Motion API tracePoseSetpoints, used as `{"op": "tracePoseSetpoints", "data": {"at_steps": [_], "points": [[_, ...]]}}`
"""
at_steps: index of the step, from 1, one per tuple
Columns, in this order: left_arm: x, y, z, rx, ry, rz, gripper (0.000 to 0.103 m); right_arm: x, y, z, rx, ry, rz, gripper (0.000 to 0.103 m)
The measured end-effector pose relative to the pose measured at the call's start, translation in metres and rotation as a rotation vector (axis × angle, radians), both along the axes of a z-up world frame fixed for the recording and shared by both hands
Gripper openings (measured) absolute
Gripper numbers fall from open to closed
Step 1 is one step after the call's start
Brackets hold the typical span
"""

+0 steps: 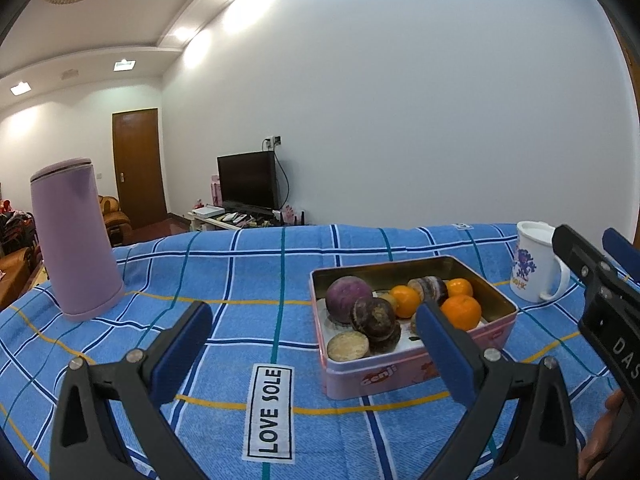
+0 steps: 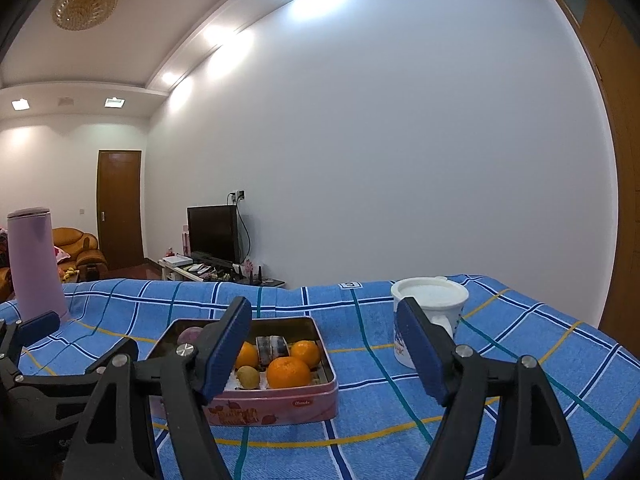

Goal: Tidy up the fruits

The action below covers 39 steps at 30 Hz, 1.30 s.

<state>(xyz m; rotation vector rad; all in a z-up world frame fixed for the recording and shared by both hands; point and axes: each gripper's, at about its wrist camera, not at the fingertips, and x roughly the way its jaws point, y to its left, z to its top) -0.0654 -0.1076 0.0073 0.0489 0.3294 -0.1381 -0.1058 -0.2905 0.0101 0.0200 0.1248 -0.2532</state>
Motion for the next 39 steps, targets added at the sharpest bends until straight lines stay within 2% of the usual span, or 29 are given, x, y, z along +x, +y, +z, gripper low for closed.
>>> {"op": "tracePoseSetpoints", "data": {"at_steps": [39], "points": [[0.0045,0.0014,-0.0028,-0.011,0.03,-0.006,0.103,0.0014,-0.0015,-0.0005,-0.004,0.016,-0.007,0.076]]}}
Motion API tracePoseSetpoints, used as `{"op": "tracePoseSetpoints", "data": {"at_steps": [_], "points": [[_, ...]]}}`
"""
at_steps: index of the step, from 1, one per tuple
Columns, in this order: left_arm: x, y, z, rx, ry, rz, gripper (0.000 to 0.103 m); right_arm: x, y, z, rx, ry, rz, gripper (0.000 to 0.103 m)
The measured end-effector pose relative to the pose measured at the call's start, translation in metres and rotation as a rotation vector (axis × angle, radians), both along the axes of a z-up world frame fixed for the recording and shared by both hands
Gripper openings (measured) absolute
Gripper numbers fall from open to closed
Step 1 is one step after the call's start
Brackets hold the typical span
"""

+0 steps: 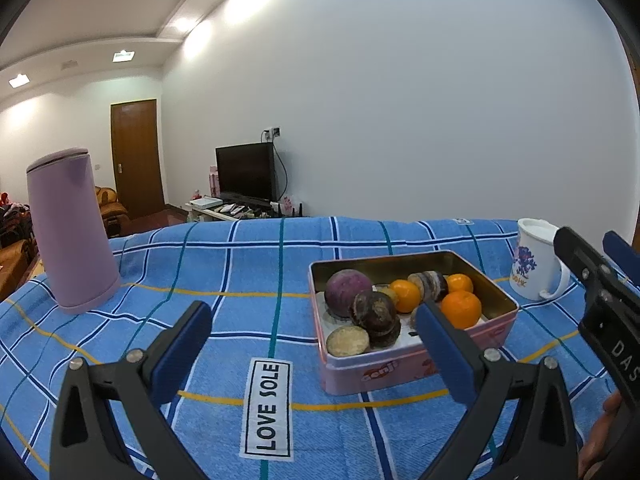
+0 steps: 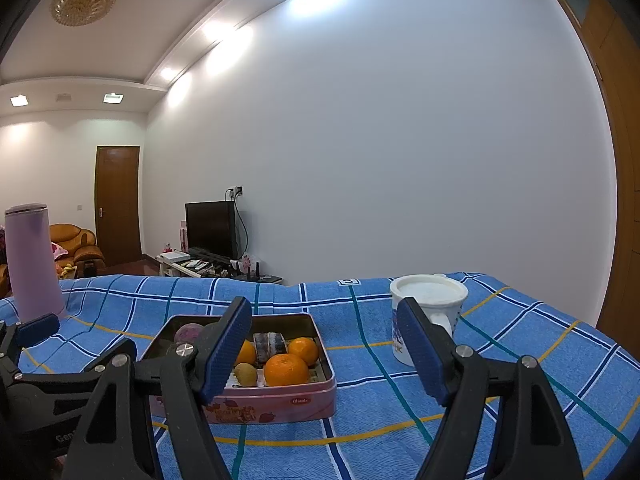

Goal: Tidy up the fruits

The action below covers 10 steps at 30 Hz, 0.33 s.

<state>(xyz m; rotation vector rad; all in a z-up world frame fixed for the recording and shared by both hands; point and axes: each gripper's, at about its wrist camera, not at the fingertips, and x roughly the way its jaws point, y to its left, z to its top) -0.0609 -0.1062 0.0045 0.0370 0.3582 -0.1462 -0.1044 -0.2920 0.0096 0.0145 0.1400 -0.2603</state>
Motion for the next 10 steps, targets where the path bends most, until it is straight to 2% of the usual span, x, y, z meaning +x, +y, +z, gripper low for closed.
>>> {"op": "tracePoseSetpoints", "data": {"at_steps": [10], "points": [[0.002,0.0003,-0.0002,-0.002,0.017,0.017,0.103,-0.0003,0.0003,-0.0003,0.001,0.004,-0.006,0.076]]}}
